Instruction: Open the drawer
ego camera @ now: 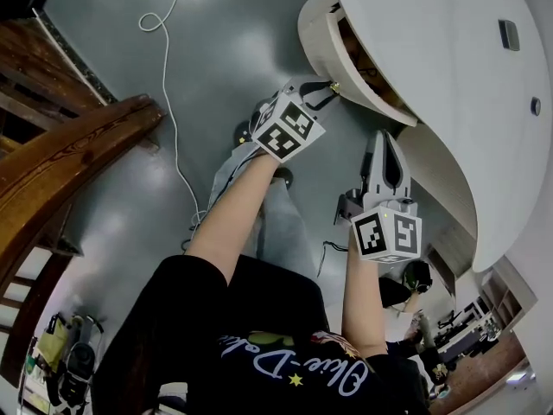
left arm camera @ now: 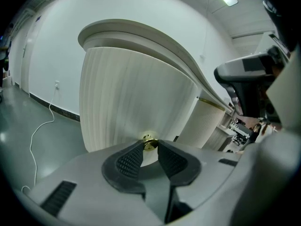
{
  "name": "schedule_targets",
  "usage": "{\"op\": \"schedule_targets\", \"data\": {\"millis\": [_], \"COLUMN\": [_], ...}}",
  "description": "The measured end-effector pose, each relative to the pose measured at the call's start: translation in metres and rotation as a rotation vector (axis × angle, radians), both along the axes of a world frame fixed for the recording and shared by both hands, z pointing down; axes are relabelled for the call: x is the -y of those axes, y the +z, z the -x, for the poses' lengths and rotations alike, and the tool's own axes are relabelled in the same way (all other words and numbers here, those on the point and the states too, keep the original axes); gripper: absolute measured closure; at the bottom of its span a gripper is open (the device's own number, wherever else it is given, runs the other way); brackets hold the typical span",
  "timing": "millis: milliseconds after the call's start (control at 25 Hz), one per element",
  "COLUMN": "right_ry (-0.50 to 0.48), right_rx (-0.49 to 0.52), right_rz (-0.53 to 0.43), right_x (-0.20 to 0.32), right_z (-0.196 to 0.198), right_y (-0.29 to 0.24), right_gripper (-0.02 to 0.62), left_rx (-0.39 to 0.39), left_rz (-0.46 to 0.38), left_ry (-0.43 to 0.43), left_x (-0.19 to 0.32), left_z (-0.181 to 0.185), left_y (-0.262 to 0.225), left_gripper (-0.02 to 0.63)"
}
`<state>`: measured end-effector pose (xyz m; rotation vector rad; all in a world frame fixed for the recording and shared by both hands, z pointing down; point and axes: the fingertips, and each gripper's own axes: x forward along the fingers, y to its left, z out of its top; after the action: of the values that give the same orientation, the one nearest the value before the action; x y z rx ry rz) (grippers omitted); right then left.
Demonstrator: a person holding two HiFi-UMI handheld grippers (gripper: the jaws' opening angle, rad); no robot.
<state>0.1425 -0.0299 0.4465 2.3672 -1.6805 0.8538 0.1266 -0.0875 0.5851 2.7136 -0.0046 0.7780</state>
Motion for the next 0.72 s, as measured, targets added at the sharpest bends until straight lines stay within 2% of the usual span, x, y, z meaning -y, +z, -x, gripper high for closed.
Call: {"op": "schedule_targets", "data": {"millis": [720], "right_ry": [0.041], "right_rx": [0.006], "right_rz": [-0.002], "right_x": [-0.051], "right_z": [0.0], "right_y": [-0.008], "right_gripper": [0.594], "left_rx": [0.026], "left_rz": [-0.008], "left_ry": [-0.037], "left_x": [-0.013], "left_z": [0.02], "left_y": [-0.001], "left_gripper": [0.509]}}
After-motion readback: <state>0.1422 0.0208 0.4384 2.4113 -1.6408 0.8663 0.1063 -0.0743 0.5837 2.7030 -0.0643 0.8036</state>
